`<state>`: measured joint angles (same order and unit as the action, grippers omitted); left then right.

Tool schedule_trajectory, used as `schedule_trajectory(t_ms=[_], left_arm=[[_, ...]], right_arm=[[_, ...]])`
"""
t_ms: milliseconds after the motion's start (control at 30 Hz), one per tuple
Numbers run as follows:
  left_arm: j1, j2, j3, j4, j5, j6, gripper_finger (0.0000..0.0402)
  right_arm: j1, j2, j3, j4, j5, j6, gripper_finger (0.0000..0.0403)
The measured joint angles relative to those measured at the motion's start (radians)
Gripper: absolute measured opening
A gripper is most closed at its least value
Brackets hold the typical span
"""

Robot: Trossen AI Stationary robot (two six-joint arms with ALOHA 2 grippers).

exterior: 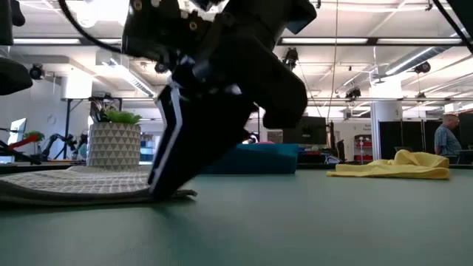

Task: Fold microfiber towels
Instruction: Fold the gray microfiber towel

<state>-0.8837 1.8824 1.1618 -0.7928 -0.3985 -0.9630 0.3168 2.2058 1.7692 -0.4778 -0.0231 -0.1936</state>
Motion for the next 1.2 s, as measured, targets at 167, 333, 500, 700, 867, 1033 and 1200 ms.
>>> schedule_trajectory(t_ms=[167,333,500,700,867,1033,1200], left_arm=[[0.005,0.000,-0.004,0.004,-0.008,0.000,0.0149],[0.011,0.001,-0.004,0.011,-0.008,0.001,0.0103],[0.023,0.006,-0.009,0.001,-0.057,0.003,0.0026],[0.043,0.006,-0.009,0.003,-0.065,0.010,0.0014],[0.049,-0.008,-0.002,0.003,-0.064,0.010,0.0007],[0.049,-0.062,0.042,-0.020,-0.060,0.026,0.0003],[0.054,-0.124,0.099,-0.033,-0.053,0.091,0.0003]], right_arm=[[-0.002,0.034,0.047,-0.068,0.036,0.010,0.0135],[-0.006,0.059,0.078,-0.096,0.037,0.037,0.0125],[-0.013,0.074,0.108,-0.120,0.076,0.039,0.0084],[-0.029,0.079,0.135,-0.150,0.105,0.071,0.0015],[-0.031,0.076,0.198,-0.265,0.123,0.096,0.0011],[-0.023,0.068,0.300,-0.415,0.109,0.144,0.0009],[-0.002,0.067,0.406,-0.551,0.097,0.203,0.0009]])
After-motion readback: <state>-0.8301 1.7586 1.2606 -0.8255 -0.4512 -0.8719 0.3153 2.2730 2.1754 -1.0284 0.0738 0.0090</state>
